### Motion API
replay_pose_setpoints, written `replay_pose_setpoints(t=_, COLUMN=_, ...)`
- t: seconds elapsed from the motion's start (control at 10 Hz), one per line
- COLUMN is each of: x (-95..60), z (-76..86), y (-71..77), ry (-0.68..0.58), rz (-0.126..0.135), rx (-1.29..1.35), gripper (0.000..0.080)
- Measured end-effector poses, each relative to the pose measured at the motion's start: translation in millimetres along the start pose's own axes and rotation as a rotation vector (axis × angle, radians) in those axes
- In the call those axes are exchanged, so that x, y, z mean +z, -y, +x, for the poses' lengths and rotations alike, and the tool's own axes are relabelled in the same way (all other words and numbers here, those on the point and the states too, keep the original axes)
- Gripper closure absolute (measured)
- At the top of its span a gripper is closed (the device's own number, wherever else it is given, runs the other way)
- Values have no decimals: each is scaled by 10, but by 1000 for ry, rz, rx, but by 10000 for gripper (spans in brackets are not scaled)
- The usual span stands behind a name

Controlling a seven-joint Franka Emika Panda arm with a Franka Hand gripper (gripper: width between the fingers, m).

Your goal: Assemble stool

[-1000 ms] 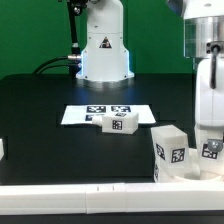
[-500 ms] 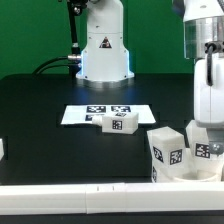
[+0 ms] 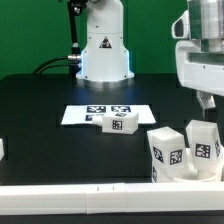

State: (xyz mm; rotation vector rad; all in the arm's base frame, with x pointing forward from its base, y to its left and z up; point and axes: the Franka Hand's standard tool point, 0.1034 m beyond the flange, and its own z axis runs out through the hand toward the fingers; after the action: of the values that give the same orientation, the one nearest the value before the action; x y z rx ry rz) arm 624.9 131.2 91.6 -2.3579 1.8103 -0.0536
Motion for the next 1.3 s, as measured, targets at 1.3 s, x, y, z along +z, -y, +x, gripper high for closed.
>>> replay_pose_setpoints(t=1.3, x=-97, z=16, y=0, ry=-35, rz=-87, rx=-1241, gripper=151)
